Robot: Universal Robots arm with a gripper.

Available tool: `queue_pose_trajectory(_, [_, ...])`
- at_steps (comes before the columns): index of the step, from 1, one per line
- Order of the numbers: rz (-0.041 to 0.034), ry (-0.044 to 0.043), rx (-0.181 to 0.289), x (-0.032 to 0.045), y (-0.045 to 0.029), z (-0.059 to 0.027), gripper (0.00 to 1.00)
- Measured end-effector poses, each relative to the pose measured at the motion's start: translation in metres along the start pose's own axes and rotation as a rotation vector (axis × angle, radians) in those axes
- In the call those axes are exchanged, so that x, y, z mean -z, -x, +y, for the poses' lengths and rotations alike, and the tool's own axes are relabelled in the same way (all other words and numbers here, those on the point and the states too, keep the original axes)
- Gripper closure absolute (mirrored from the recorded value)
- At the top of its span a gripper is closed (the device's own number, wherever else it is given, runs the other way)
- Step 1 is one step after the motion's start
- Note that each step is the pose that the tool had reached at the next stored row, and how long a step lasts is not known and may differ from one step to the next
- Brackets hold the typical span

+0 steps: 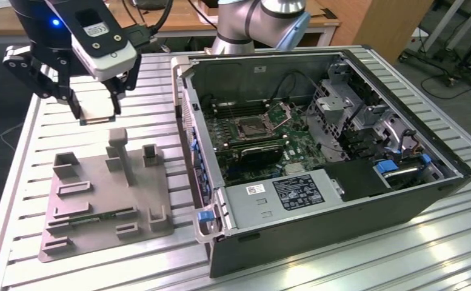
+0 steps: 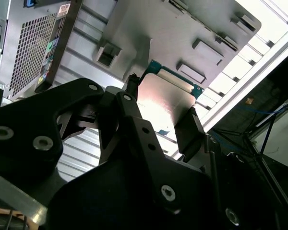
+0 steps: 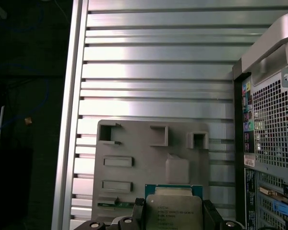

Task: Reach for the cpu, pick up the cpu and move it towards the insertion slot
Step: 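Pick up the cpu and move it towards the insertion slot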

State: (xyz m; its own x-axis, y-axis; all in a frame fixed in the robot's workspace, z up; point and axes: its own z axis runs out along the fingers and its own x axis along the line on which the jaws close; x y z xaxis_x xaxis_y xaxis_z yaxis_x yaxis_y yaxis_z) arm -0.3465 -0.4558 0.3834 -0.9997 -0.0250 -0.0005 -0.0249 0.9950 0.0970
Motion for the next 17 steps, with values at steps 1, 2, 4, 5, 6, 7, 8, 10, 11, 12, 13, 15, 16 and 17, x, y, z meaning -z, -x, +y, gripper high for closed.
queue_pose_trajectory(1, [0.0000, 0.0000, 0.000, 0.0000, 0.0018, -0.0001, 0.45])
queue_pose_trajectory(2, [0.0000, 0.0000, 0.000, -0.0001, 0.0034, -0.0001, 0.45])
queue_pose_trajectory(4, [0.0000, 0.0000, 0.000, -0.0003, 0.0065, -0.0002, 0.45])
queue_pose_trajectory(5, [-0.0001, 0.0001, 0.000, -0.0004, 0.0080, -0.0002, 0.45])
queue_pose_trajectory(6, [-0.0001, 0.0001, 0.000, -0.0005, 0.0094, -0.0003, 0.45])
queue_pose_trajectory(7, [0.0000, 0.0000, 0.000, -0.0005, 0.0109, -0.0003, 0.45])
queue_pose_trajectory(8, [-0.0001, 0.0001, 0.000, -0.0006, 0.0122, -0.0003, 0.45])
queue_pose_trajectory(10, [0.0000, 0.0000, 0.000, -0.0007, 0.0146, -0.0004, 0.45])
queue_pose_trajectory(11, [0.0000, 0.0000, 0.000, -0.0007, 0.0158, -0.0005, 0.45])
queue_pose_trajectory(12, [0.0000, 0.0000, 0.000, -0.0008, 0.0169, -0.0005, 0.45])
queue_pose_trajectory(13, [-0.0001, 0.0000, 0.000, -0.0009, 0.0181, -0.0005, 0.45])
queue_pose_trajectory(15, [0.0000, 0.0000, 0.000, -0.0009, 0.0207, -0.0006, 0.45])
queue_pose_trajectory(16, [0.0000, 0.0000, 0.000, -0.0010, 0.0220, -0.0006, 0.45])
queue_pose_trajectory(17, [0.0000, 0.0000, 0.000, -0.0011, 0.0233, -0.0007, 0.45])
